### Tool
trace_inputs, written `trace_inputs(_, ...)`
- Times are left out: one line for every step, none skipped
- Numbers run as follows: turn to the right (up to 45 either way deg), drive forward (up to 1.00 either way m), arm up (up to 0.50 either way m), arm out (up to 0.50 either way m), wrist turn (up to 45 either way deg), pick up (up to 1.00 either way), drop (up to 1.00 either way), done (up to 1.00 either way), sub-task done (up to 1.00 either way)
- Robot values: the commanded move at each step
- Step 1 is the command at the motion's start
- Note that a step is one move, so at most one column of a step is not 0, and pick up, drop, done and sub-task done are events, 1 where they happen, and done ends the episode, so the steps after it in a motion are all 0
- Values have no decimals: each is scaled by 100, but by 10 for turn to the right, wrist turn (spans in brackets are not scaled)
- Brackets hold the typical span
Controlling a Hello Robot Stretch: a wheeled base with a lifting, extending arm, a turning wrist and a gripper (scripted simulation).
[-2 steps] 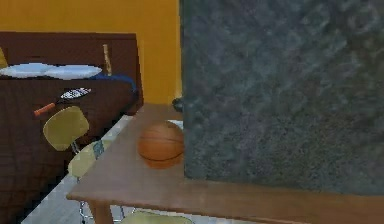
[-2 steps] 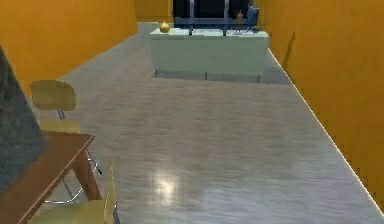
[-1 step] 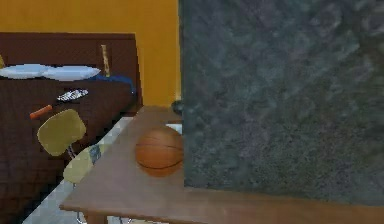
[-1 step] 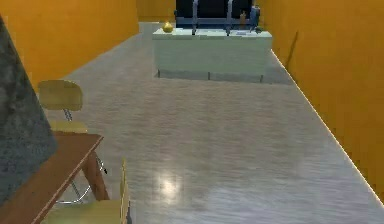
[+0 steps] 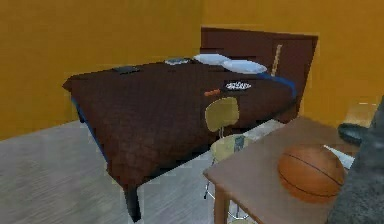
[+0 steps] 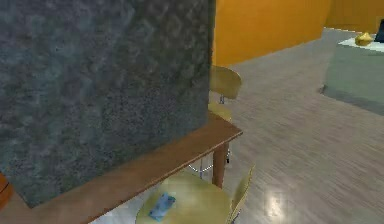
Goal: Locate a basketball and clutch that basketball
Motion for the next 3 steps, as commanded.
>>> trace_inputs(-450, 0, 0, 0, 0, 0, 0, 0, 0)
trace_inputs(0, 0, 50, 0, 0, 0, 0, 0, 0)
trace_inputs(0, 0, 38, 0, 0, 0, 0, 0, 0)
